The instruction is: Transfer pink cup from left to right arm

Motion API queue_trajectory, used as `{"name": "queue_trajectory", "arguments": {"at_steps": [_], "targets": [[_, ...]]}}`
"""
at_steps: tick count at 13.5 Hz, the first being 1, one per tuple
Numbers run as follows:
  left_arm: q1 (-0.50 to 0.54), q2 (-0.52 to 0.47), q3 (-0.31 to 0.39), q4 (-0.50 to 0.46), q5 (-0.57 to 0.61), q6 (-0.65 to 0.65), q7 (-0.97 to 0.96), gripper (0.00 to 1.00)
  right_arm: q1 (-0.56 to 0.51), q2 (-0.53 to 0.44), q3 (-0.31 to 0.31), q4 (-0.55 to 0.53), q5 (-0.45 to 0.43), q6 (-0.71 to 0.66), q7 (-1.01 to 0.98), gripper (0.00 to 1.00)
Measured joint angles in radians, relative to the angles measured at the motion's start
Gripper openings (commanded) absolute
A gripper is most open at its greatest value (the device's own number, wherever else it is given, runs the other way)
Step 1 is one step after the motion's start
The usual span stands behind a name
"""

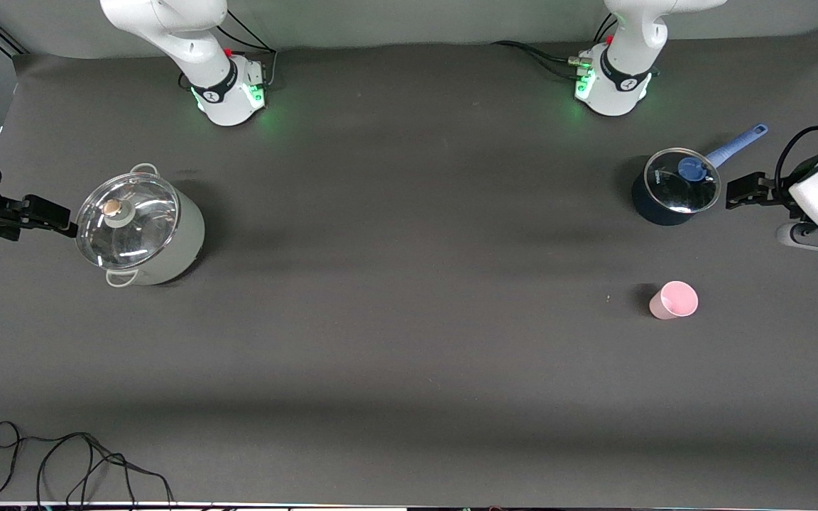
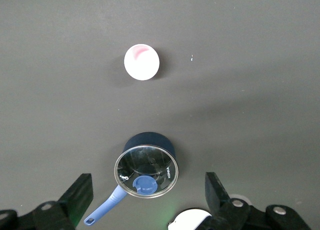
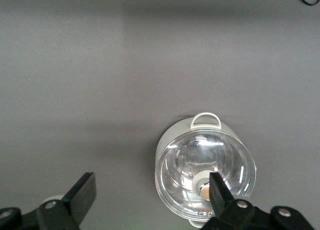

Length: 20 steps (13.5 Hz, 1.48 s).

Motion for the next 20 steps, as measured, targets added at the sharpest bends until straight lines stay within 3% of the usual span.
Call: {"name": "queue_trajectory", "arguments": {"at_steps": [14,20], "targets": [[0.000,0.002,0.000,0.000,0.000,0.000,0.004,1.00,0.000,0.000,0.000,0.000,-0.001,0.001,0.000,1.00],[0.030,0.042,0.010,0.042,0.000,0.011,0.381,1.00,0.000,0.000,0.000,0.001,-0.001,0.002,0.000,1.00]]}}
